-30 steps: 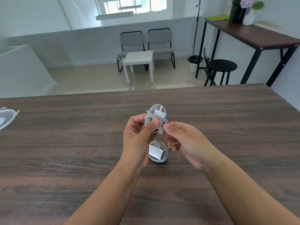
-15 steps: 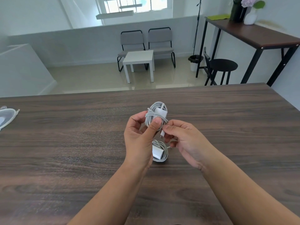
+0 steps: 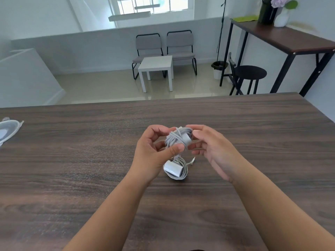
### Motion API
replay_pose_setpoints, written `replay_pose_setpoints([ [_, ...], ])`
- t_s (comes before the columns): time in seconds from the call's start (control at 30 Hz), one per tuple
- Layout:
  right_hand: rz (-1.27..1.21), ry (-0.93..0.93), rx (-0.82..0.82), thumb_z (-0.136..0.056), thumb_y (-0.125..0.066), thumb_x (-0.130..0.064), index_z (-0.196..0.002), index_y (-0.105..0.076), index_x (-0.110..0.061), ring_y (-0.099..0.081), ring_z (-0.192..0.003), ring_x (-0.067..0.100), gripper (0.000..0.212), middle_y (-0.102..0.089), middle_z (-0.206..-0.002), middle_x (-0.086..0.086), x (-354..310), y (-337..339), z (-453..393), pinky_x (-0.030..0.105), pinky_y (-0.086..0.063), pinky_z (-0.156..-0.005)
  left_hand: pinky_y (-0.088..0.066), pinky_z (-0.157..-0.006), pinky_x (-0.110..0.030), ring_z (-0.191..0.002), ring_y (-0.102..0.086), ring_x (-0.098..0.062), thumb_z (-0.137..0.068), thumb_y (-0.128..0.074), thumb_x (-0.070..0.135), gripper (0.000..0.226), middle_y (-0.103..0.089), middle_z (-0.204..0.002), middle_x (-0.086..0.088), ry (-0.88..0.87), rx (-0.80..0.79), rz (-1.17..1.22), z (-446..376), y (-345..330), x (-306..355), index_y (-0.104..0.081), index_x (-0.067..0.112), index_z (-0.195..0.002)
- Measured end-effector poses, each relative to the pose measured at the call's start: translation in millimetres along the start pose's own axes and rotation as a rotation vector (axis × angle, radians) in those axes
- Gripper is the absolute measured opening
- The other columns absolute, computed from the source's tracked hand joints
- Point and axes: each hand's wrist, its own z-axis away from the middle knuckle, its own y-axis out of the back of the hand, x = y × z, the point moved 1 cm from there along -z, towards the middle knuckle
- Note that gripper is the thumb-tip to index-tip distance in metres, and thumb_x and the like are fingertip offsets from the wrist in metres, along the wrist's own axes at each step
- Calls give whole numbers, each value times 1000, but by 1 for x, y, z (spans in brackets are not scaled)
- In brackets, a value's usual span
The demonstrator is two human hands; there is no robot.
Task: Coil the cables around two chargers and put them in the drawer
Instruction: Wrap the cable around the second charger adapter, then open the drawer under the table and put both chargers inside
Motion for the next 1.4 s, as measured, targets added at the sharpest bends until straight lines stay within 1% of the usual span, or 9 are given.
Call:
replay_pose_setpoints([
  [0.17, 38, -29, -143, -77, -73, -25, -111, -66, -15, -62, -92, 24, 36, -68, -99, 12, 10, 5, -5, 52, -47, -95, -58, -79, -37, -94, -70, -16, -60, -90, 5, 45, -69, -119, 5, 32, -89, -294, 0, 11, -5, -65, 19, -94],
  [0.3, -14, -65, -168, -69, -77, -21, -108, -67, -12, -64, -89, 25, 41, -69, -96, 13, 22, 6, -7, 48, -51, -90, -57, -88, -38, -107, -66, -15, -61, -91, 12, 47, -65, -120, 6, 15, -95, -370, 1, 18, -16, -68, 28, -98],
  [0.5, -214, -155, 0, -77, -71, -10, -107, -64, -8, -66, -83, 20, 30, -72, -96, 12, 42, 11, -14, 31, -55, -72, -52, -85, -23, -109, -63, -12, -75, -82, 26, 39, -64, -117, 8, 111, -3, -235, -4, 35, -35, -64, 26, -110],
  [0.63, -185, -199, 108, -85, -65, -7, -101, -64, -13, -64, -82, 20, 17, -71, -95, 10, 54, 25, -12, 33, -52, -73, -48, -89, -27, -101, -63, -6, -89, -68, 27, 20, -66, -112, 11, 236, -45, -649, -6, 61, -59, -63, 33, -108],
  [0.73, -144, -215, 140, -87, -63, -6, -101, -63, -13, -62, -81, 20, 16, -69, -95, 10, 60, 31, -5, 32, -50, -72, -47, -103, -33, -109, -61, -4, -82, -73, 41, 39, -65, -120, 7, 308, -137, -722, 1, 64, -77, -60, 36, -119],
  [0.93, 18, -290, 137, -88, -59, -11, -99, -66, -15, -59, -65, 16, 13, -68, -83, 4, 73, 35, 11, 27, -46, -59, -38, -110, -38, -127, -46, -12, -60, -76, 65, 79, -47, -133, 12, 126, -340, -908, 0, 47, -86, -43, 56, -131],
  [1.03, 68, -290, 142, -87, -60, -12, -98, -66, -14, -58, -65, 15, 12, -67, -82, 4, 79, 35, 15, 25, -45, -56, -42, -105, -36, -117, -51, -8, -59, -85, 48, 70, -53, -125, 11, 65, -384, -933, -6, 43, -84, -49, 53, -119],
  [1.2, 98, -273, 127, -87, -61, -14, -96, -67, -16, -58, -69, 16, 11, -68, -86, 5, 85, 27, 17, 26, -45, -57, -48, -76, -32, -81, -54, -3, -55, -90, 36, 55, -60, -97, 10, 38, -272, -908, -2, 45, -82, -53, 37, -96],
  [1.4, 163, -261, 65, -86, -63, -18, -98, -68, -17, -60, -75, 15, 13, -71, -92, 5, 95, -3, 8, 27, -47, -61, -48, -70, -30, -77, -57, -9, -55, -91, 32, 52, -63, -91, 6, 91, -54, -836, 37, 80, -78, -51, 34, -90],
])
